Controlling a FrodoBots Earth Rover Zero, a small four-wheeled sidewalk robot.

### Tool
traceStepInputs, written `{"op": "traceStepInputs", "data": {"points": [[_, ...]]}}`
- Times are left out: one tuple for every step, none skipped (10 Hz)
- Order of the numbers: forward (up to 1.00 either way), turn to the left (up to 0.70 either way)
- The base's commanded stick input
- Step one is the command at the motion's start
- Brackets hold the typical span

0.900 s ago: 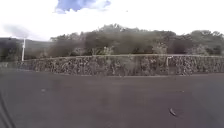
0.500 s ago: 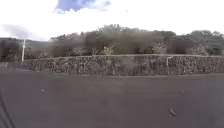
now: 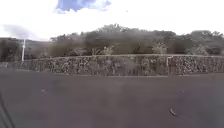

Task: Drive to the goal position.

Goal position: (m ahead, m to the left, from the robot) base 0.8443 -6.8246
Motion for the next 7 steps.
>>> {"op": "traceStepInputs", "data": {"points": [[0.00,-0.45],[0.00,-0.45],[0.00,-0.45],[0.00,-0.45],[0.00,-0.45],[0.00,-0.45],[0.00,-0.45]]}}
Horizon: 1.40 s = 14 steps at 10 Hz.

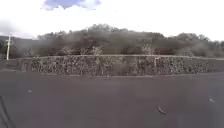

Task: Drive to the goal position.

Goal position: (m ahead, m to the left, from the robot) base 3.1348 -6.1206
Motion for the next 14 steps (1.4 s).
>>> {"op": "traceStepInputs", "data": {"points": [[0.00,-0.45],[0.00,-0.45],[0.00,-0.45],[0.00,-0.45],[0.00,-0.45],[0.00,-0.45],[0.00,-0.45],[0.00,-0.45],[0.00,-0.45],[0.00,-0.45],[0.00,-0.45],[0.00,-0.45],[0.00,-0.45],[0.00,-0.45]]}}
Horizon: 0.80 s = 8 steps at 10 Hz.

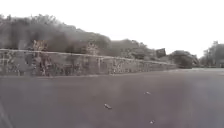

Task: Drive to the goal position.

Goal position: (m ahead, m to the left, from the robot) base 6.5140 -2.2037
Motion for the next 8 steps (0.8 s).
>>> {"op": "traceStepInputs", "data": {"points": [[0.00,-0.45],[0.00,-0.45],[0.00,-0.45],[0.00,-0.45],[0.00,-0.45],[0.26,-0.25],[0.41,-0.06],[0.45,0.00]]}}
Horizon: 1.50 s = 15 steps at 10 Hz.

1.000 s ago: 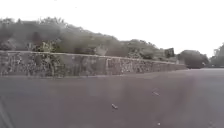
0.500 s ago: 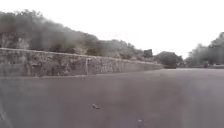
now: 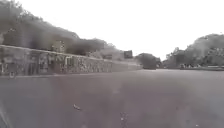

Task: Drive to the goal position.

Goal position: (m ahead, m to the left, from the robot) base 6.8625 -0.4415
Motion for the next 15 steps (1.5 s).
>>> {"op": "traceStepInputs", "data": {"points": [[0.45,0.00],[0.45,0.00],[0.45,0.00],[0.45,0.00],[0.45,0.00],[0.45,0.00],[0.45,0.00],[0.45,0.00],[0.45,0.00],[0.45,0.00],[0.45,0.00],[0.45,0.00],[0.45,0.00],[0.45,0.00],[0.45,0.00]]}}
